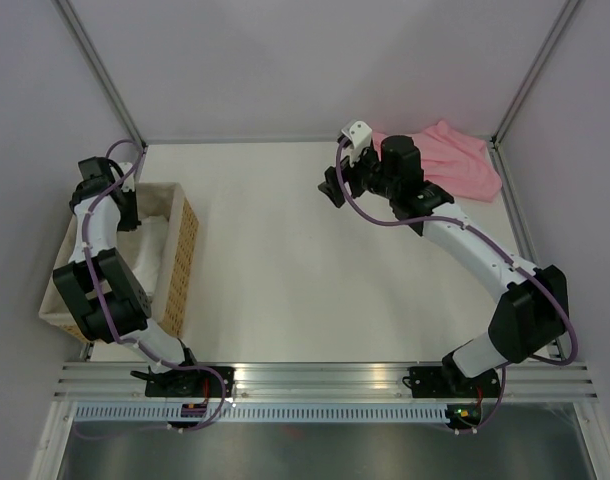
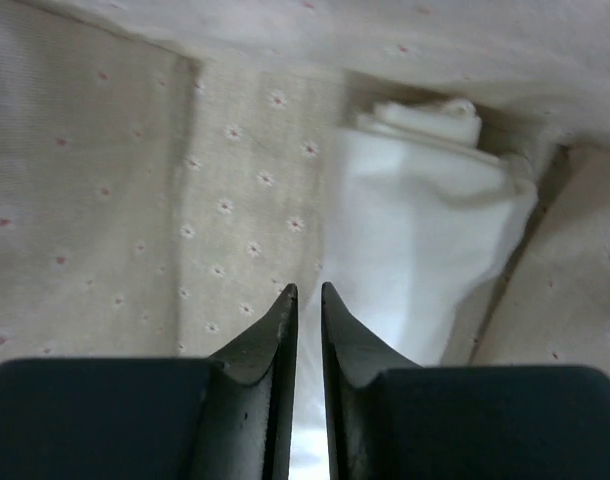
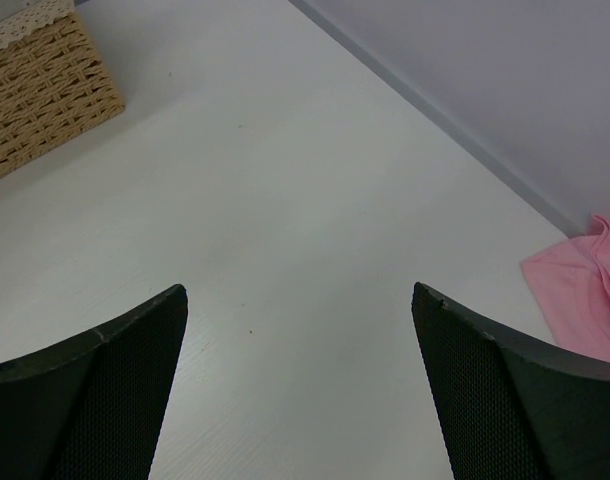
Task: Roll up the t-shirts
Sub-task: Place the rolled tshirt into the container
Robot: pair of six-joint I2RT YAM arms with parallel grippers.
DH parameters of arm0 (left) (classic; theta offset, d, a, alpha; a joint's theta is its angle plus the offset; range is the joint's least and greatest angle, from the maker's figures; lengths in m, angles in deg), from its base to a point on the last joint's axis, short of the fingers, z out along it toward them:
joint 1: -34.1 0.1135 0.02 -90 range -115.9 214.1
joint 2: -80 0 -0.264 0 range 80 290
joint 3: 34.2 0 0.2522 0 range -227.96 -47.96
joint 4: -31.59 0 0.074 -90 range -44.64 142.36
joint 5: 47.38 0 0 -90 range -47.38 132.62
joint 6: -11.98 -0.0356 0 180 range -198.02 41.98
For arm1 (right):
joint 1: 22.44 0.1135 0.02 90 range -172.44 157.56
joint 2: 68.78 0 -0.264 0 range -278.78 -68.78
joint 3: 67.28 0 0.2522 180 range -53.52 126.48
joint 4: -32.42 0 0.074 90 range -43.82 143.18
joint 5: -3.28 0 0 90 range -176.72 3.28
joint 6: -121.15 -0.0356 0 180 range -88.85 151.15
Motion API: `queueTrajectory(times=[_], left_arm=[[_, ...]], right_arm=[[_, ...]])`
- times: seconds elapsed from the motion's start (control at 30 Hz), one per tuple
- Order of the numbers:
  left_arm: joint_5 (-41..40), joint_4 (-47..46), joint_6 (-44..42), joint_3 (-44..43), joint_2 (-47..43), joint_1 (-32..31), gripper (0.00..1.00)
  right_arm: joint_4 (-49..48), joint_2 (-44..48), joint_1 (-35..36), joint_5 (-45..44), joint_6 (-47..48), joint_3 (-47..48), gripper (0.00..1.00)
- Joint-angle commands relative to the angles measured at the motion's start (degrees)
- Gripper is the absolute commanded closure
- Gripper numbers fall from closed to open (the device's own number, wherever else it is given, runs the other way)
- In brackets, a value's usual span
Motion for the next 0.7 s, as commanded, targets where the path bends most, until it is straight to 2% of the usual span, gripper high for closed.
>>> queueTrajectory(times=[0.0,0.17,0.4,0.5,0.53,0.67], left_arm=[[-4.27,-6.32,-1.30,1.13,-0.05,0.31,0.81],[-5.86,-9.57,-1.57,1.06,5.75,0.31,0.81],[-3.85,-10.89,-2.19,0.09,10.50,0.31,0.83],[2.73,-12.03,-2.54,1.57,10.51,0.40,0.82],[7.19,-13.34,-2.36,2.10,10.25,0.31,0.81],[13.38,-16.69,-1.49,4.57,10.24,0.31,0.79]], right_arm=[[0.19,-0.23,0.71,1.16,0.22,2.60,0.02],[1.32,-0.67,1.15,0.72,0.04,3.57,0.02],[2.21,-1.55,1.67,0.02,0.04,4.89,0.02],[2.65,-2.25,2.11,-0.07,-0.05,5.59,0.02],[2.91,-2.43,2.20,-0.16,-0.05,6.03,0.02],[4.14,-3.39,2.82,-0.77,0.31,7.44,0.02]])
